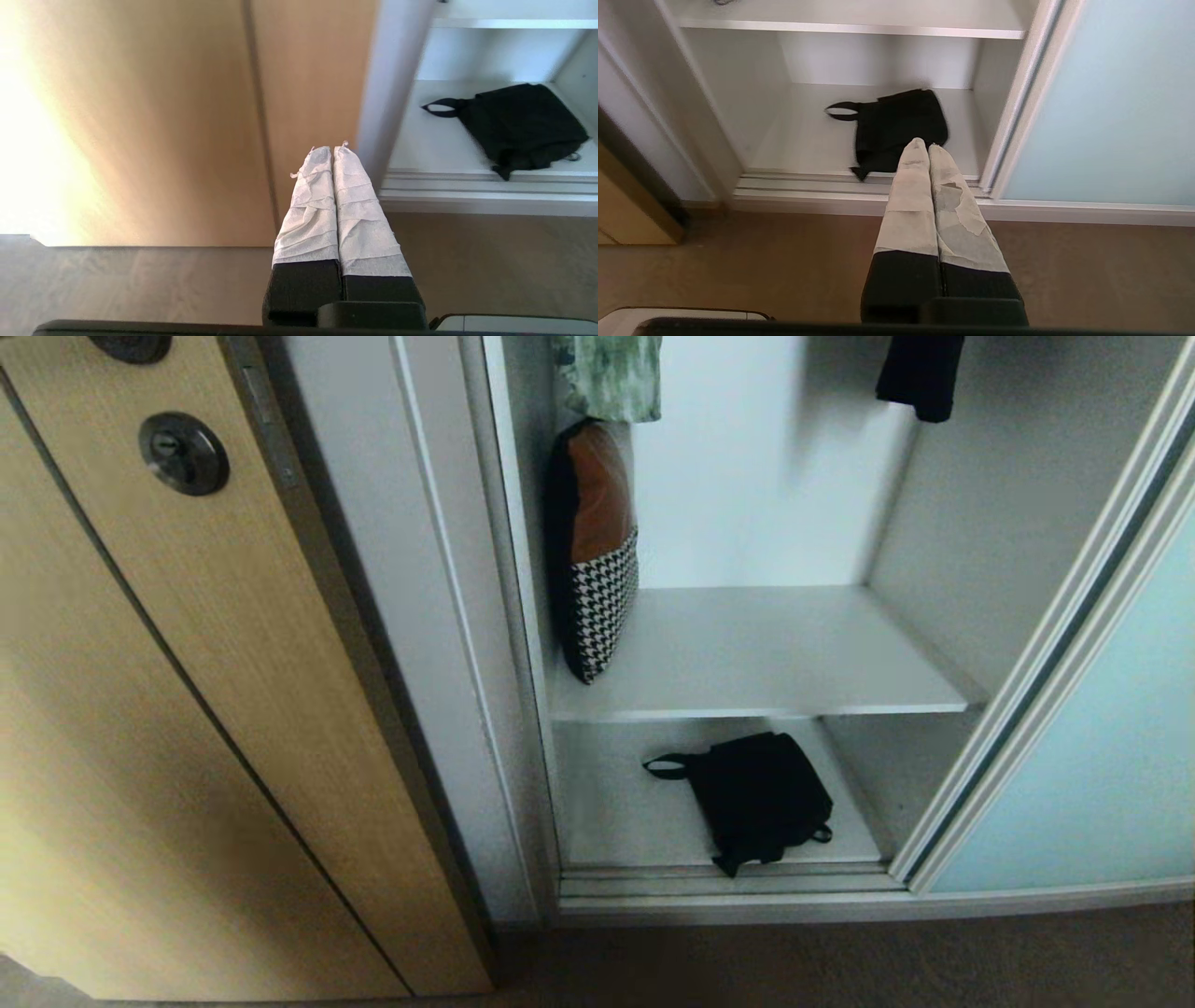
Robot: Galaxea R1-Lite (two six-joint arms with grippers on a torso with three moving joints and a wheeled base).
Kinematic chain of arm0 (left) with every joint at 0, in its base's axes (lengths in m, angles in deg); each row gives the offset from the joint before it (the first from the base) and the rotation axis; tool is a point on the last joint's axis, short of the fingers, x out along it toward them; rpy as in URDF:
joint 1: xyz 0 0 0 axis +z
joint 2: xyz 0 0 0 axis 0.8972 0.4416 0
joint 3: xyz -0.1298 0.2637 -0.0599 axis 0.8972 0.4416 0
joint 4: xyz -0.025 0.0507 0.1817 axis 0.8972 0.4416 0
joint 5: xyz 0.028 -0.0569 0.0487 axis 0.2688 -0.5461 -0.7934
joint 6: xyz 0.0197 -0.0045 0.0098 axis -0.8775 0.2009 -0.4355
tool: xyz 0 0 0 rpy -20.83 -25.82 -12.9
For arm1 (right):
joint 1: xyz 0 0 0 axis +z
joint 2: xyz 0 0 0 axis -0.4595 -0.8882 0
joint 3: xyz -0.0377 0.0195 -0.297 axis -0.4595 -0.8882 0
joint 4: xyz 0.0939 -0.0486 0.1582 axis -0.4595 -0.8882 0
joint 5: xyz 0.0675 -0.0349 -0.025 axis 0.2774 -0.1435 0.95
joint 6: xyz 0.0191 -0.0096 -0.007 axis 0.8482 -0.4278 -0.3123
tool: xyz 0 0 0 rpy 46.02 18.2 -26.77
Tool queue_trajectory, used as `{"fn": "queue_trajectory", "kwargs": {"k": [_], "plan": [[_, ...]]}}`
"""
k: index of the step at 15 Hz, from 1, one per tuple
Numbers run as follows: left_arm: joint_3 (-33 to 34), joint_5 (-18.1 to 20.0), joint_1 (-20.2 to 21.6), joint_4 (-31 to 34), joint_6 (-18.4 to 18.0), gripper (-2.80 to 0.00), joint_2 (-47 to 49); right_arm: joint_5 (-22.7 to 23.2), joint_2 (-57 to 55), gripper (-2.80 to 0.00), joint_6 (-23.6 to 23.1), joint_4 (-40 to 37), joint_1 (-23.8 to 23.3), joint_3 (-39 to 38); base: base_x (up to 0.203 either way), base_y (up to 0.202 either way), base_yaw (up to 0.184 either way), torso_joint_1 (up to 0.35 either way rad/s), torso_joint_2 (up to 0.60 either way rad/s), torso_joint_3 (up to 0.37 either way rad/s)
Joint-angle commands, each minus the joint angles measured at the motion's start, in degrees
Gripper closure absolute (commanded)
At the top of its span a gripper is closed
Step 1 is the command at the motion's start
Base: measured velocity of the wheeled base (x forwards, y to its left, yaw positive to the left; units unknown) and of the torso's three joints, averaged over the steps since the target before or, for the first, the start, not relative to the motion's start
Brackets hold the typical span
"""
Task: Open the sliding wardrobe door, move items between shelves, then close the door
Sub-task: Open the door, then place the bag on the higher shelf
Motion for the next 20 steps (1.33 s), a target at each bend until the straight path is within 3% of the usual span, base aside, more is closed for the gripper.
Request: {"fn": "queue_trajectory", "kwargs": {"k": [1,14,20], "plan": [[0.02,-0.02,0.02,0.03,0.00,0.00,0.18,0.02,0.10,0.00,0.01,0.01,0.02,-0.09,0.000,0.196,-0.006,0.002,0.00,0.006],[0.02,-0.02,0.02,0.03,0.00,0.00,0.18,0.02,0.10,0.00,0.01,0.01,0.02,-0.09,0.000,0.194,0.000,0.002,0.00,0.002],[0.02,-0.09,0.02,0.03,0.00,0.00,0.18,0.02,0.10,0.00,0.01,0.01,0.02,-0.09,0.000,0.033,0.000,0.002,0.00,0.001]]}}
